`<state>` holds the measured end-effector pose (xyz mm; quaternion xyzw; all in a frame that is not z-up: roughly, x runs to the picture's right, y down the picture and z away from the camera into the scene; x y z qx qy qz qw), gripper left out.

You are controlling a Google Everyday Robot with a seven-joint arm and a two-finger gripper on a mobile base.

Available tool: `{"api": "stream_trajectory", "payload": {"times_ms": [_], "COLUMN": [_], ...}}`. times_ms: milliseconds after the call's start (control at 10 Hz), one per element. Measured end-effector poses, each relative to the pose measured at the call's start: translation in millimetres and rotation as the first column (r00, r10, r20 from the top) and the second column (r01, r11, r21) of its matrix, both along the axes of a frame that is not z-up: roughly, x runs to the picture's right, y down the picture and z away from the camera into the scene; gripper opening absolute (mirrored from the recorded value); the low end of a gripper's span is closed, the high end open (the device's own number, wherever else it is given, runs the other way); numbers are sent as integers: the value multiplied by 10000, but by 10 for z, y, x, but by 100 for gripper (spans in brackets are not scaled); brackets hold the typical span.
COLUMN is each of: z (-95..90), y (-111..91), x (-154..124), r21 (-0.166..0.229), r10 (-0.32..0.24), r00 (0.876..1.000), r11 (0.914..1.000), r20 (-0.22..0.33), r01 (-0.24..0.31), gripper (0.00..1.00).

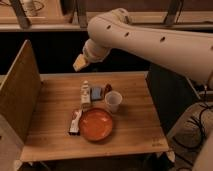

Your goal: Move the arm in a circular motion

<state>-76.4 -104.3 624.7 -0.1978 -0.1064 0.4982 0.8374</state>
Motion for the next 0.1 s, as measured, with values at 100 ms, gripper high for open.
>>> {"api": "stream_trajectory", "payload": {"times_ms": [100], "z": [-83], "y": [63], "x": [32], "r21": [51], "r10": [-169], "r00": [9997], "r11": [9998], "r20": [151], "r01": [169], "gripper": [71]}}
